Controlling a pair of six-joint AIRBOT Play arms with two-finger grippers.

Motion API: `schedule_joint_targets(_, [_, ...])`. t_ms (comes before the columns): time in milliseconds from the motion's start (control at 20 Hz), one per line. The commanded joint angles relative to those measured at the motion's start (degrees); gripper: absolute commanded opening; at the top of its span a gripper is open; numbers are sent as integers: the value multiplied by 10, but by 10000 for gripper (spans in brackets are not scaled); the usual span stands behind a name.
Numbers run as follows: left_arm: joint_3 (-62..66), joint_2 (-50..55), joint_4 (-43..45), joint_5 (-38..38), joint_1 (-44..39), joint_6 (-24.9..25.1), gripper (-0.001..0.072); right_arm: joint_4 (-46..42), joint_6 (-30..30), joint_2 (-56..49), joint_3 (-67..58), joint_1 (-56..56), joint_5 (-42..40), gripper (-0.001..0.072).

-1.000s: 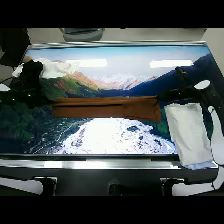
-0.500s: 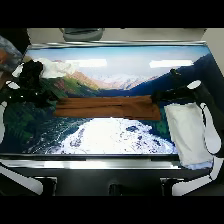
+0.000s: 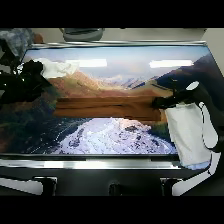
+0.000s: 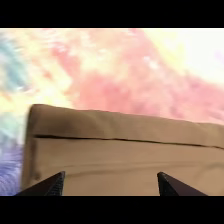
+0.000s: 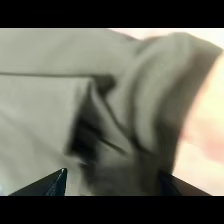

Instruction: Fold the shirts.

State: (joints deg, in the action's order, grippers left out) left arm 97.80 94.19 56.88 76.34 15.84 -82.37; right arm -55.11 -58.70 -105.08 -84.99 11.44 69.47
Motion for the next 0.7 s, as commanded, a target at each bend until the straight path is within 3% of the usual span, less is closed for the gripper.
schedule_joint_targets(0, [2,-39,0,2,-24,6,675,11,-27,-23,0,-24,7,690])
schedule_joint_targets(50, [2,-44,0,3,-31,14,675,11,-30,-25,0,-29,13,648])
schedule_joint_targets(100, [2,-46,0,4,-36,14,675,9,-34,-24,0,-30,16,556])
schedule_joint_targets(150, [2,-45,0,7,-41,14,675,9,-35,-24,-1,-30,22,410])
schedule_joint_targets(250, [2,-43,0,8,-51,14,671,11,-37,-19,-3,-27,31,43])
schedule_joint_targets(300, [-2,-42,0,7,-60,14,662,22,-36,-14,-6,-27,38,45])
schedule_joint_targets(350, [-10,-42,0,6,-72,14,535,27,-31,-4,-12,-27,43,44])
schedule_joint_targets(400, [-23,-42,0,6,-90,14,206,34,-24,12,-16,-27,43,43])
schedule_joint_targets(450, [-40,-42,0,4,-111,16,33,47,-23,35,-16,-27,43,43])
schedule_joint_targets(650, [-146,-42,-69,-70,-227,42,28,54,-40,141,-16,-28,81,43])
